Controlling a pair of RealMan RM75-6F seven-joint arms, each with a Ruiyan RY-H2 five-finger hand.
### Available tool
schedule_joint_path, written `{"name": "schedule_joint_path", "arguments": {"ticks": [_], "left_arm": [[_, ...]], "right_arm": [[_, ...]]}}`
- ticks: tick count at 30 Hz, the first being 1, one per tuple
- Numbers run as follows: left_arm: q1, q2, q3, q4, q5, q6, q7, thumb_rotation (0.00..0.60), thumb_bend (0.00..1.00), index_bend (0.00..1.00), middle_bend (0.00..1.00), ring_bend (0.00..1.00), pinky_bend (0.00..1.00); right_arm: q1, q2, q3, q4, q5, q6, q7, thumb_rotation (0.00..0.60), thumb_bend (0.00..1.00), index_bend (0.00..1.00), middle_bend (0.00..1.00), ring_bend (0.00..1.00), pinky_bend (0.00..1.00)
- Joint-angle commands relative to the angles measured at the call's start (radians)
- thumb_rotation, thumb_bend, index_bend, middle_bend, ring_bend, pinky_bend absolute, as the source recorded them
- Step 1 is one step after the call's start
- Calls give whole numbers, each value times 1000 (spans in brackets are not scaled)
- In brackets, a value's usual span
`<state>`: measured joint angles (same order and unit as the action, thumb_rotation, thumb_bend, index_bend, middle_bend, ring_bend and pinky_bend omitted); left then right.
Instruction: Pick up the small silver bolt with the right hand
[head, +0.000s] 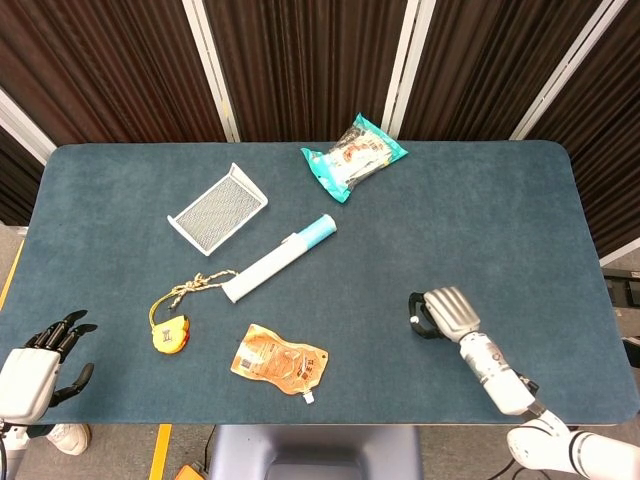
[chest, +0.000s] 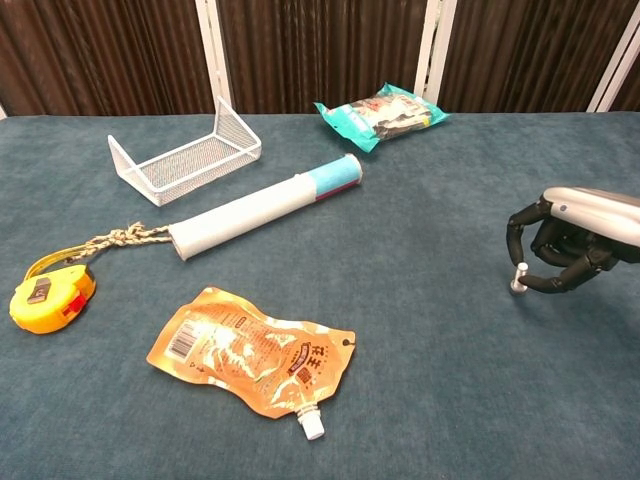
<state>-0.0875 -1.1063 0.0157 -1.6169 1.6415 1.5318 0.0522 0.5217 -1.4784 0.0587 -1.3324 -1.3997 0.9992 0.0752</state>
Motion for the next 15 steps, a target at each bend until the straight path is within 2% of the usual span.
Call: {"name": "schedule_joint_path", "arguments": {"ticks": [1, 5, 15], "left_arm": [[0, 0, 0, 0, 0, -1, 1, 600, 370, 270, 147, 240, 420], [0, -1, 0, 0, 1, 0, 3, 600, 369, 270, 147, 240, 420], [-1, -1, 1, 1, 2, -1, 4, 600, 369, 270, 147, 246, 420]], "right_arm": [[-2, 5, 0, -3, 3, 2, -9, 600, 473, 679, 1000, 1000, 991], [-6, 13, 2, -11, 11, 3, -24, 600, 472, 638, 1000, 1000, 991], [-13, 23, 3, -15, 18, 6, -30, 600, 472, 626, 1000, 1000, 991]]}}
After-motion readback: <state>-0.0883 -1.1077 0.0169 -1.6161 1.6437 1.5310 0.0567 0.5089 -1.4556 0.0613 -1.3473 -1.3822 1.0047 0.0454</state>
